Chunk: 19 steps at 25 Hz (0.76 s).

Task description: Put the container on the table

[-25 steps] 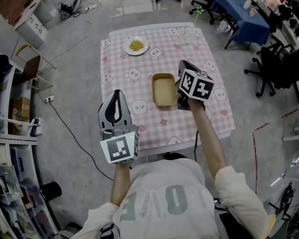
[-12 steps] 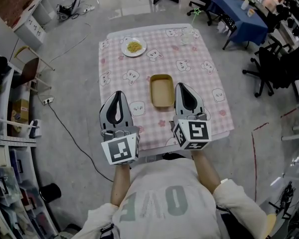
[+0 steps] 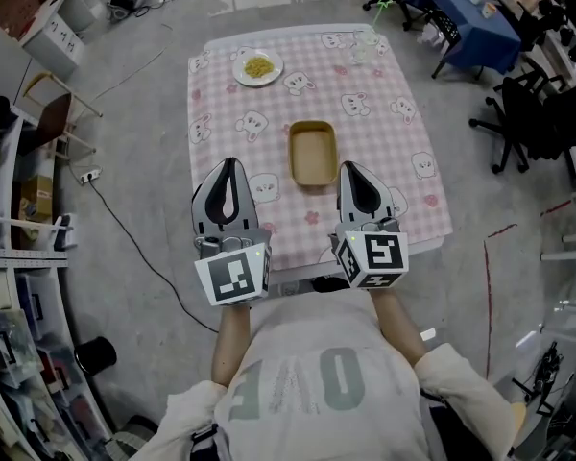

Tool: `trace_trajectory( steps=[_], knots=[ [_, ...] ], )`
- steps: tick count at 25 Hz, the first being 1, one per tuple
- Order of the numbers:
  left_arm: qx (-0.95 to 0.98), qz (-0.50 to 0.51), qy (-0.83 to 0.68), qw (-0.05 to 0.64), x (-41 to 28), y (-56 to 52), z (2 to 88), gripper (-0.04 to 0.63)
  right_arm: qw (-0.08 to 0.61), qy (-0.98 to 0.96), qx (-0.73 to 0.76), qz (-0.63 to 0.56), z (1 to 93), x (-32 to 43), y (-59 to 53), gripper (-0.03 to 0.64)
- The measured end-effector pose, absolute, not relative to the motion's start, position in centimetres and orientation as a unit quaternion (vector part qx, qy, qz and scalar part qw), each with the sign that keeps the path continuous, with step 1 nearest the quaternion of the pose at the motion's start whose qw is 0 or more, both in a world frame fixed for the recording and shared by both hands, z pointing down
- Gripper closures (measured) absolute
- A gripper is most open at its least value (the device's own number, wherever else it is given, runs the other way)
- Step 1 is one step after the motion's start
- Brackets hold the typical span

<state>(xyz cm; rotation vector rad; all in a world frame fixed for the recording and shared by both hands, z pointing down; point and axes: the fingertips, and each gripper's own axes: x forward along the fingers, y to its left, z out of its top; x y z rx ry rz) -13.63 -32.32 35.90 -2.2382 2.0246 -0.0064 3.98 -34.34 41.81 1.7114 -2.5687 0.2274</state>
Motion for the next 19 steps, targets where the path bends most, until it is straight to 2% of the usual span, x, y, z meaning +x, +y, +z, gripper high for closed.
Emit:
trace_trajectory(
  steps=[19],
  knots=[
    [-0.747, -0.004, 0.662, 0.058, -12.79, -32.62, 36.43, 0.568, 0.018, -0.826, 0.557, 0.084, 42.11, 4.66, -34.60, 0.588]
  ],
)
